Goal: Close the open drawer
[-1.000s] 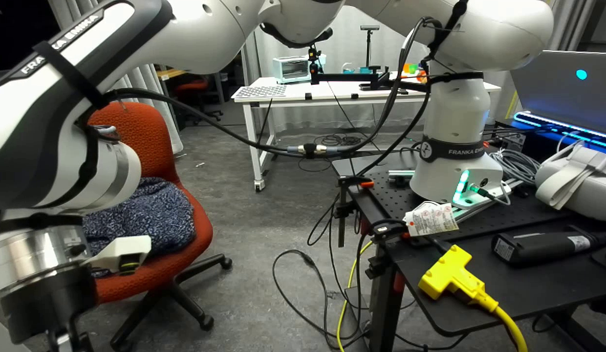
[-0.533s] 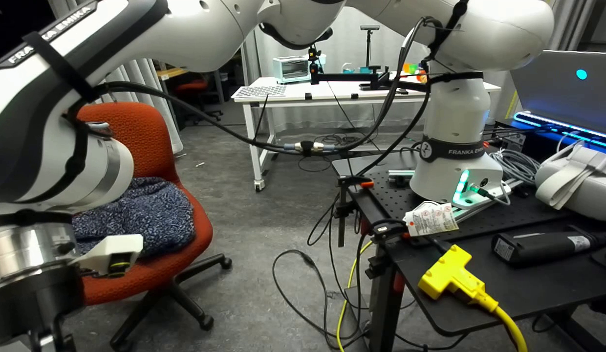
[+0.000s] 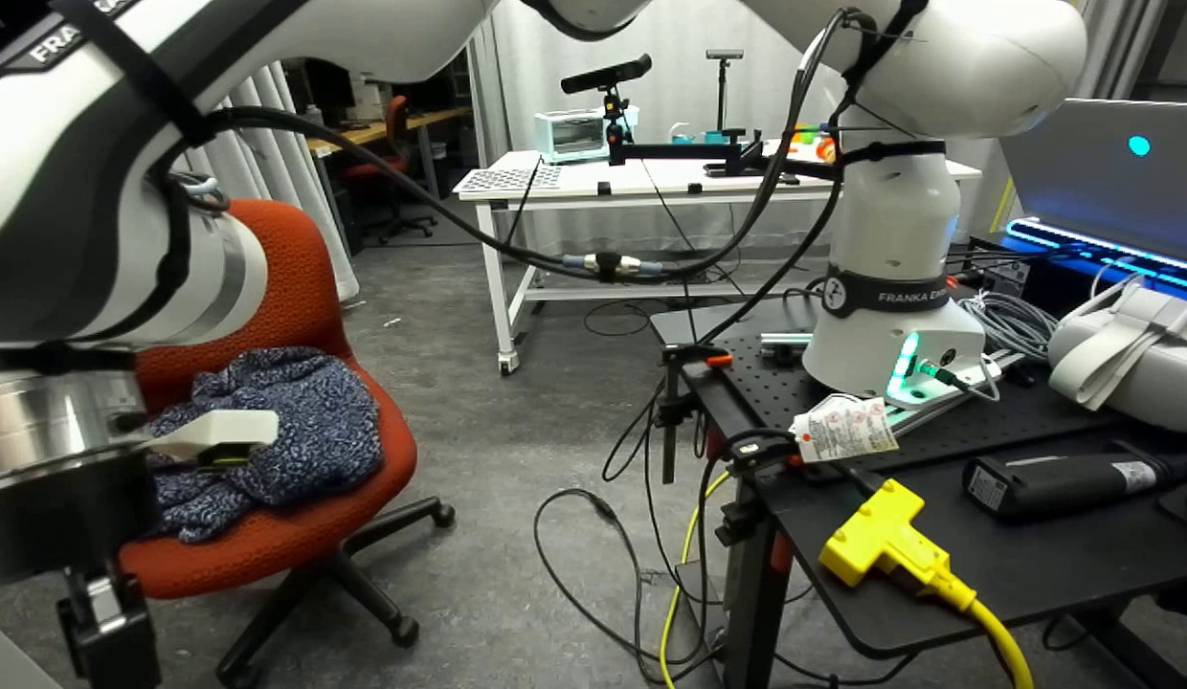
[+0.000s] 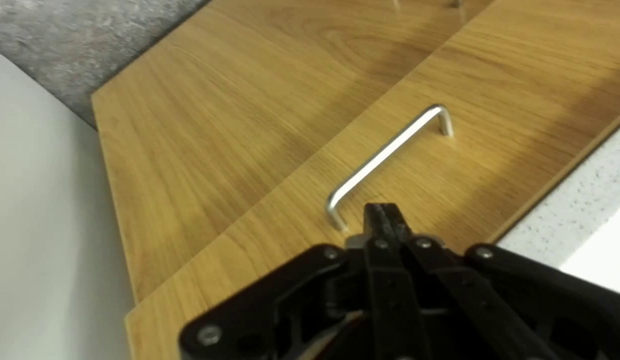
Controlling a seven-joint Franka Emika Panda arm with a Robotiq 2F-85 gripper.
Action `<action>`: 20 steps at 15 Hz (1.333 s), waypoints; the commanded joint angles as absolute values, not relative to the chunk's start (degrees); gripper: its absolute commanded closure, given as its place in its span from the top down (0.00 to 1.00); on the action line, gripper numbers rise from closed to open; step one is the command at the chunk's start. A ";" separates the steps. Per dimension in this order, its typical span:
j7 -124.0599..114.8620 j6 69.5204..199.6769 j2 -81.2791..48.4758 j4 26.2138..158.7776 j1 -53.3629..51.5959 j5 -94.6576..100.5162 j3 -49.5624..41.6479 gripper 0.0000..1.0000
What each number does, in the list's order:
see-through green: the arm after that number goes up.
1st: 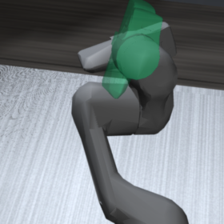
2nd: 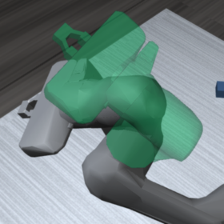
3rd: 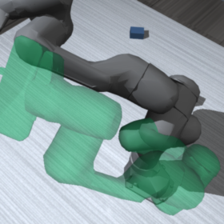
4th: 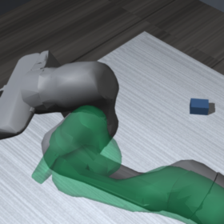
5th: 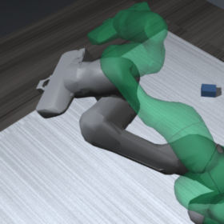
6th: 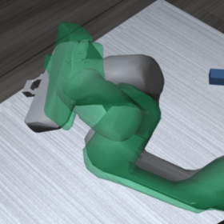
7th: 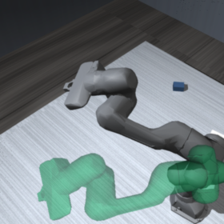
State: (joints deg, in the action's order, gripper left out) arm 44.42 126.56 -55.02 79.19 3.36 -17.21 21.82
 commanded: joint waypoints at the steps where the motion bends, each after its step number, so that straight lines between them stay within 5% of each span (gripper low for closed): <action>1: 43.96 133.85 -45.27 92.71 2.14 -12.64 17.08 0.00; 12: 41.26 154.94 -23.35 124.13 2.53 -5.95 14.76 0.00; 14: 40.66 158.03 -19.42 129.65 2.60 -5.54 14.63 0.27; 20: 42.07 167.07 -8.11 143.50 4.09 -7.51 15.86 0.72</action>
State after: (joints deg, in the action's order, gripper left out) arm 42.21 162.88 -16.00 135.17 3.17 -7.16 15.23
